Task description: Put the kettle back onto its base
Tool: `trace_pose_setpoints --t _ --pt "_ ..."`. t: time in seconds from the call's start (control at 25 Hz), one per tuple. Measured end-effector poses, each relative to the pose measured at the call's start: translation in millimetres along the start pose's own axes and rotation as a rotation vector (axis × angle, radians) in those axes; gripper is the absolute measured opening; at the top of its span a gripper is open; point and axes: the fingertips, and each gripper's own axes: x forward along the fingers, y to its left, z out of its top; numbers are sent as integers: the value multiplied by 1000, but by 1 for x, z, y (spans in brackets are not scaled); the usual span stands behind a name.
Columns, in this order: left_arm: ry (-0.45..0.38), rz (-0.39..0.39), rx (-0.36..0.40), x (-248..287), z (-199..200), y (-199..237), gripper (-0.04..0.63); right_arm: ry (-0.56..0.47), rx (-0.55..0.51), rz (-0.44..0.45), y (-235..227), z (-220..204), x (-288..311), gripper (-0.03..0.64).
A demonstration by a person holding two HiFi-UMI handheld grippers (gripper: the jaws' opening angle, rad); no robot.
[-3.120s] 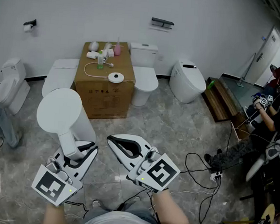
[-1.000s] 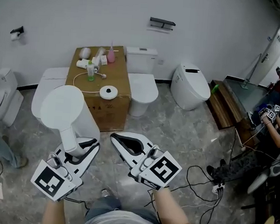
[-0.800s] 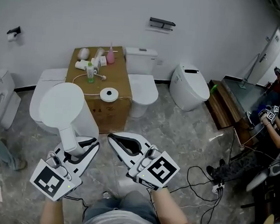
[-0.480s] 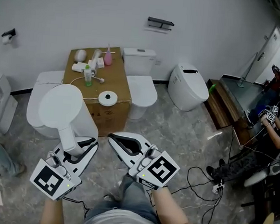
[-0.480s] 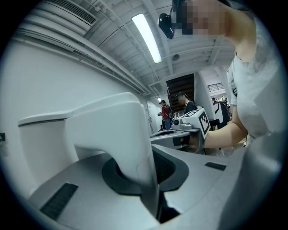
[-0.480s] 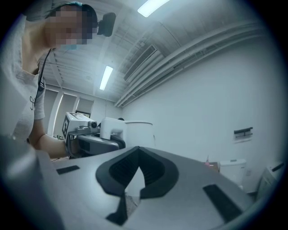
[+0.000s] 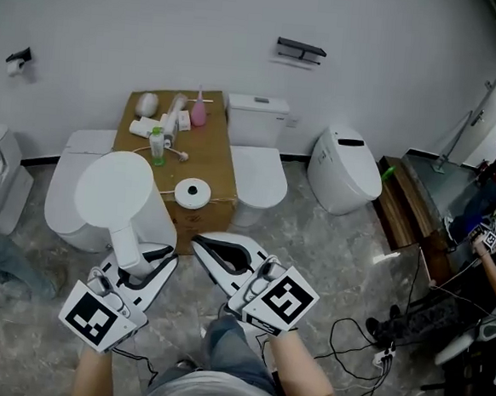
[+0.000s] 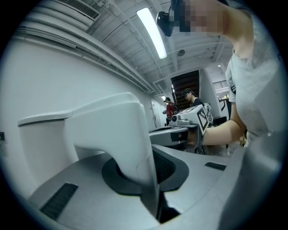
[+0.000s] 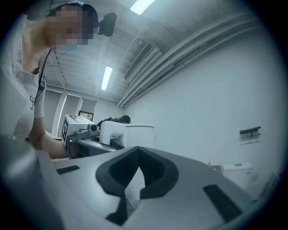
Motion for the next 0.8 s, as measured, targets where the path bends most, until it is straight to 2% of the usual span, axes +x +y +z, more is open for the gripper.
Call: trace_pose_setpoints --t 0.36,0.8 --pt "-4 43 -32 99 -27 67 40 25 29 43 -109 -29 20 8" --pt "26 76 -70 210 -98 140 41 70 58 88 -210 -83 40 8"
